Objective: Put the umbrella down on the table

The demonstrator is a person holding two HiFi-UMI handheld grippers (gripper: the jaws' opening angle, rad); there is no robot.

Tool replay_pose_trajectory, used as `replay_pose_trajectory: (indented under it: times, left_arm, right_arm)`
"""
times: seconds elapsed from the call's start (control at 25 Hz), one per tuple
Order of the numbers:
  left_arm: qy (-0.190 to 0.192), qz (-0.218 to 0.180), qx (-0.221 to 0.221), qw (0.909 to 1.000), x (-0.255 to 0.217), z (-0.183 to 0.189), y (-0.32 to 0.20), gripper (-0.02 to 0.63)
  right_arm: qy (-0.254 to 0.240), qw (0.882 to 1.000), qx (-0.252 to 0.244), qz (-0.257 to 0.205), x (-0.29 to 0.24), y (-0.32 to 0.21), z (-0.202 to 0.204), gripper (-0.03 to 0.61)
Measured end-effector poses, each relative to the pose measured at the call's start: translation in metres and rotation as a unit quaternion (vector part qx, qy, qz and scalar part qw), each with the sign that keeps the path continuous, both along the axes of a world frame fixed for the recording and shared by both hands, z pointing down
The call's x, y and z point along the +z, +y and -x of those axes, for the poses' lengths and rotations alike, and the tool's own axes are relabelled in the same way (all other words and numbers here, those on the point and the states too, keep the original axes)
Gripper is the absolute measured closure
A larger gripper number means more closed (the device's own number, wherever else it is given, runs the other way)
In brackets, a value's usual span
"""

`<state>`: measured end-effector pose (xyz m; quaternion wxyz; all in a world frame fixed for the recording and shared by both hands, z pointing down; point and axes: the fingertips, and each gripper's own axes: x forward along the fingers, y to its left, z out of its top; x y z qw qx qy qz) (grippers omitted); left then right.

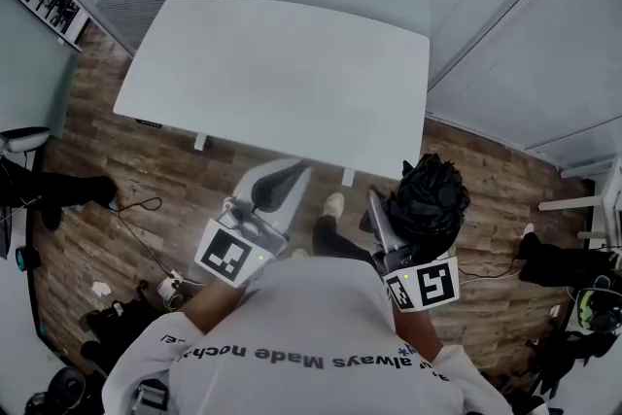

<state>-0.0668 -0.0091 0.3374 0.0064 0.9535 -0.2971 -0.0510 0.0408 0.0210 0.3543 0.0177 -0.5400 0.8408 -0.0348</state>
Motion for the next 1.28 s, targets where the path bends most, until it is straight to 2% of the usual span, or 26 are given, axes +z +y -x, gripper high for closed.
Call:
replay_pose_trajectory:
  times: [0.24,0.4,0.72,0.84,1.28]
  left_arm:
    - [-0.007,0.000,0.018,0.9998,-0.007,-0.065,-0.091,0.609]
    - [-0.011,0.001,0.016,0.9998,-0.006,-0.091,-0.137,0.609]
    - [-0.011,0.009,0.019,0.9997,0.004,-0.113,-0.211,0.609]
    - [-0.012,0.013,0.023,0.9996,0.002,-0.108,-0.235,0.609]
    - [-0.010,0.007,0.048,0.9988,-0.004,-0.100,-0.283,0.609]
  right_arm:
    - [0.005,1.000,0.011,0.001,-0.007,-0.089,-0.062,0.337]
    - [0.008,1.000,0.009,0.005,-0.007,-0.134,-0.090,0.337]
    - [0.009,1.000,0.008,0.020,0.000,-0.210,-0.106,0.338]
    - [0.009,1.000,0.012,0.024,-0.001,-0.233,-0.099,0.339]
    - [0.006,0.998,0.040,0.047,0.011,-0.279,-0.089,0.339]
